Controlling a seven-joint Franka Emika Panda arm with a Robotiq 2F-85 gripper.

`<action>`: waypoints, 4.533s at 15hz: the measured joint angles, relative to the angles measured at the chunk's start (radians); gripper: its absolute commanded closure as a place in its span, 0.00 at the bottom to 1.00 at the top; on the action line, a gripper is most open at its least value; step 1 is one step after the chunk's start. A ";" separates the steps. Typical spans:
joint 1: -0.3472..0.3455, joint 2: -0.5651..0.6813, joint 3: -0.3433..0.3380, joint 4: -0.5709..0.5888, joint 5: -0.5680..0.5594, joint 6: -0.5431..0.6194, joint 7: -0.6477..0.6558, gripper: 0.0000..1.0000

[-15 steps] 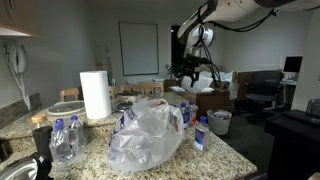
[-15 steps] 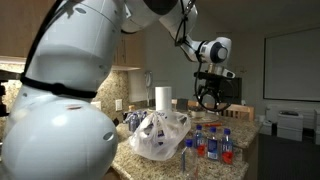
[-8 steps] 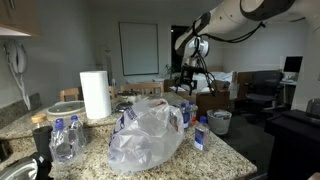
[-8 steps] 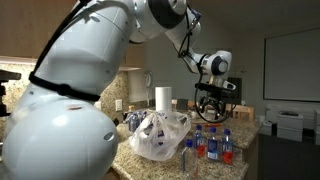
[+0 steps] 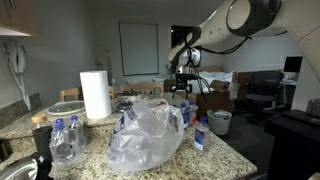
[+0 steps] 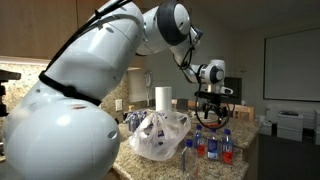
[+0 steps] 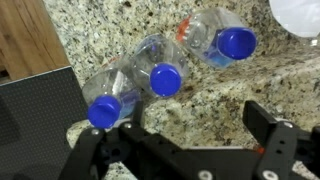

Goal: Place five empty water bottles inside the clear plastic bag

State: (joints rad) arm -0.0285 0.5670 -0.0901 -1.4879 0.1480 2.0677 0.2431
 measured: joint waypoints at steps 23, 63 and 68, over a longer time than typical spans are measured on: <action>0.033 0.086 -0.041 0.074 -0.051 -0.147 0.117 0.35; 0.065 -0.498 0.119 -0.275 0.300 -0.272 -0.089 0.86; 0.071 -0.317 0.131 -0.239 0.380 -0.273 -0.014 0.86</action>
State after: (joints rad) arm 0.0427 0.2498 0.0408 -1.7269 0.5277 1.7948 0.2290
